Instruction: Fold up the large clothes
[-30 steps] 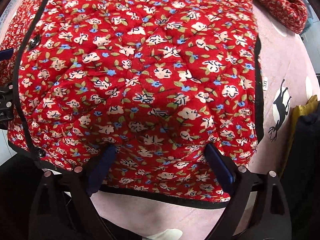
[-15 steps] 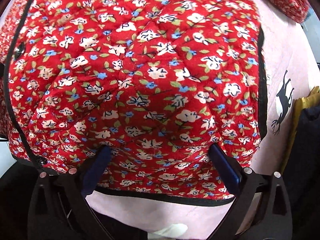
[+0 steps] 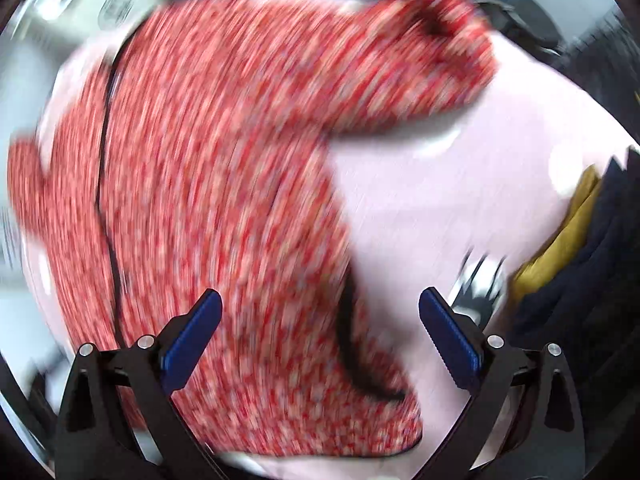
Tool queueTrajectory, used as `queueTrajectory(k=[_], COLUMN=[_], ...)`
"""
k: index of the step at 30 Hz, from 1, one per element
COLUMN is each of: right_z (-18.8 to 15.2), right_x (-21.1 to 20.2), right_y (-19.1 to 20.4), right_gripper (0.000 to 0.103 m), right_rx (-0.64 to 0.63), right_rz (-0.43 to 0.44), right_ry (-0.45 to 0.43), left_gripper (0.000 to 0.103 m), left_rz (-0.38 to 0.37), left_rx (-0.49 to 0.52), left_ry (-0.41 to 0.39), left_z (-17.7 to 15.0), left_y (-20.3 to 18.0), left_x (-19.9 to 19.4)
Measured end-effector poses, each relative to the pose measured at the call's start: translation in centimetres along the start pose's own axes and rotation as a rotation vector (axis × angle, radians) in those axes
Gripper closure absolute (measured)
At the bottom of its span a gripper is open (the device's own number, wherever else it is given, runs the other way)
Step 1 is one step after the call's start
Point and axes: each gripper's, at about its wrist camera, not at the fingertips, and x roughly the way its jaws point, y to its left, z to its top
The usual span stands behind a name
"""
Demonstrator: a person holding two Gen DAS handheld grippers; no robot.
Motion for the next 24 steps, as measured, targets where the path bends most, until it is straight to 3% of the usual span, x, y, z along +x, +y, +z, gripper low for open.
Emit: queueTrajectory(k=[3, 6, 10, 14, 16, 18, 20, 24], right_z=[4.2, 6.0, 7.7, 9.9, 10.6, 10.9, 11.2, 10.7], right_x=[-0.1, 0.7, 2.3, 4.3, 5.2, 5.7, 5.1, 0.2], right_y=[-2.3, -5.3, -5.9, -5.5, -5.9, -6.4, -6.0, -2.9], right_gripper=[0.006, 0.006, 0.006, 0.006, 0.015, 0.051, 0.071, 0.078], right_rx=[0.075, 0.181, 0.203, 0.171, 0.189, 0.169, 0.156, 0.080], right_rz=[-0.035, -0.080, -0.037, -0.198, -0.193, -0.161, -0.163, -0.209], right_ry=[-0.074, -0.119, -0.158, -0.185, -0.198, -0.196, -0.222, -0.371], left_gripper=[0.007, 0.006, 0.007, 0.007, 0.007, 0.007, 0.006, 0.007], left_rz=[0.017, 0.024, 0.030, 0.035, 0.046, 0.046, 0.049, 0.053], left_rx=[0.016, 0.012, 0.002, 0.007, 0.016, 0.024, 0.029, 0.012], left_ry=[-0.012, 0.003, 0.034, 0.055, 0.053, 0.053, 0.050, 0.045], left_z=[0.1, -1.5, -2.5, -2.4, -2.6, -2.6, -2.7, -2.9], left_y=[0.6, 0.5, 1.0, 1.1, 1.2, 1.2, 0.9, -0.2], left_x=[-0.7, -0.7, 0.3, 0.9, 0.6, 0.3, 0.1, -0.1])
